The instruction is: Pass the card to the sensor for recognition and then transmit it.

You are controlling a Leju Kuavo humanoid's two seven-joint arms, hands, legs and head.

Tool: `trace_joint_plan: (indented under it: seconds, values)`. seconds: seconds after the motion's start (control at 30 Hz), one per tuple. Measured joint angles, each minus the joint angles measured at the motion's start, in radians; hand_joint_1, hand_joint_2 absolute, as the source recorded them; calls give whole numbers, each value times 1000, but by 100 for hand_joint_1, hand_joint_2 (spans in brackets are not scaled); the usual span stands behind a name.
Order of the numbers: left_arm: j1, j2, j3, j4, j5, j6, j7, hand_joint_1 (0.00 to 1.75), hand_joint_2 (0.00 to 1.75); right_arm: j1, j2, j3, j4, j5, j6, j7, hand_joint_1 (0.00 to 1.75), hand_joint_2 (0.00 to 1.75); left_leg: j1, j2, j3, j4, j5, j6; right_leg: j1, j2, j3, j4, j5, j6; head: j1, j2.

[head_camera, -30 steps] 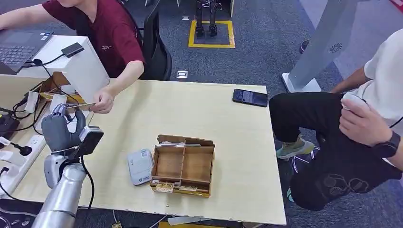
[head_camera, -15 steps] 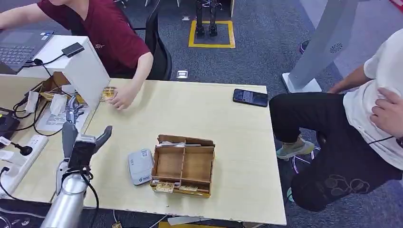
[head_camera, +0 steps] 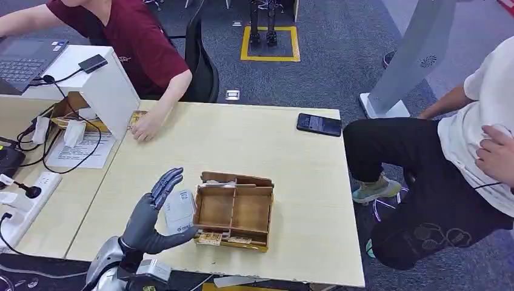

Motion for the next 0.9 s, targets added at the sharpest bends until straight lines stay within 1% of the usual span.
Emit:
trace_joint_plan:
  seconds: [0.23,0.3,0.33,0.4,0.67,0.77,0.9]
  values:
    - [17,23,-33,-36,5,-7,-1,0,175,0,-1,-10,0,0,0,0,0,175,0,0,0,0,0,0,0,0,0,0,0,0,0,0]
    - [18,28,-38,-39,5,-23,-3,0,175,0,-1,-12,0,-2,0,0,0,175,0,0,0,0,0,0,0,0,0,0,0,0,0,0]
    - [20,31,-40,-39,-6,-33,-4,0,175,0,-1,-14,0,-2,0,0,0,175,0,0,0,0,0,0,0,0,0,0,0,0,0,0]
    - [31,43,-46,-39,-45,-34,-4,0,175,0,-1,-15,0,-2,0,0,0,175,0,0,0,0,0,0,0,0,0,0,0,0,0,0]
    - [80,69,-53,-35,-54,2,-20,0,175,0,-2,-18,0,1,-1,-1,0,175,0,0,0,0,0,0,0,0,0,0,0,0,0,0]
    - [94,79,-53,-29,-84,8,-18,0,175,0,-2,-18,0,3,0,-2,0,175,0,0,0,0,0,0,0,0,0,0,0,0,0,0]
    - [102,88,-53,-5,-156,59,-7,0,175,0,-2,-18,0,7,0,-3,0,175,0,0,0,0,0,0,0,0,0,0,0,0,0,0]
